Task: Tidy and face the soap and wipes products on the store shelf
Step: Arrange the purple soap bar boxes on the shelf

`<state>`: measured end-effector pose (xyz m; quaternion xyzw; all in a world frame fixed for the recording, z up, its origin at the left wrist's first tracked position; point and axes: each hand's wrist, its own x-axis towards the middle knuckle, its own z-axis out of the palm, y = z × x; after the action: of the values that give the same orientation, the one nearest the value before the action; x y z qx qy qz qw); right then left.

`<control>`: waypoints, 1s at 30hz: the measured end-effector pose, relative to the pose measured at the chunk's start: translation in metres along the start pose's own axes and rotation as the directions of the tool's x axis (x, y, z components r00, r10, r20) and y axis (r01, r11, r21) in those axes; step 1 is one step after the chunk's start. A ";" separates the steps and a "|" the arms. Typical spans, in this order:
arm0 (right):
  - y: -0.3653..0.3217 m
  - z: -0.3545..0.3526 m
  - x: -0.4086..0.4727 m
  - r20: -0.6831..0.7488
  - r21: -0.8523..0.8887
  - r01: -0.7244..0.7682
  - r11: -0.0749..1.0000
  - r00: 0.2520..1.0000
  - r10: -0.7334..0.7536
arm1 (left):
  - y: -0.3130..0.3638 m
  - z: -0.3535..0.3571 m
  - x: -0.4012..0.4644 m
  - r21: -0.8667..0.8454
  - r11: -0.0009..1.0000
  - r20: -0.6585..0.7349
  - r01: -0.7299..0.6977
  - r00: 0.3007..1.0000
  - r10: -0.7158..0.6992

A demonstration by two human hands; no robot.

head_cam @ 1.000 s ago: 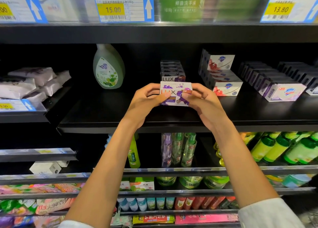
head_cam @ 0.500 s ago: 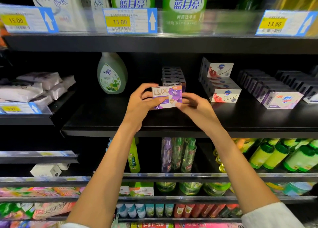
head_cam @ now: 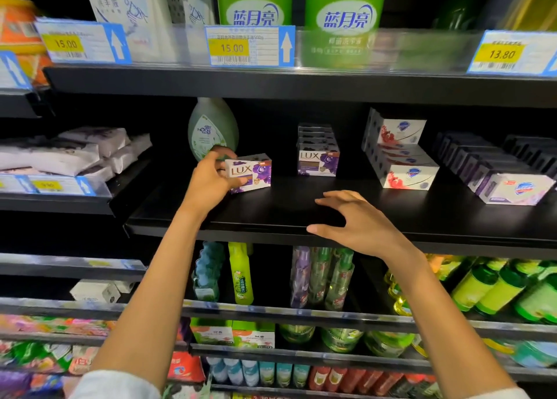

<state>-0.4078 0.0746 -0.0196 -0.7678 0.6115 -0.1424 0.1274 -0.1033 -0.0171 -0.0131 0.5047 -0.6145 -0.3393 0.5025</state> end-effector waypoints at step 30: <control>0.017 -0.006 0.115 -0.492 0.373 -0.065 0.926 0.832 0.256 | 0.011 0.006 -0.081 0.557 0.793 0.426 -0.245 0.904 -0.020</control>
<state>-0.4012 -0.0413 -0.0135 -0.6091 0.6517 -0.4418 0.0954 -0.1134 0.0635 -0.0266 0.5159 -0.8109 -0.1946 0.1962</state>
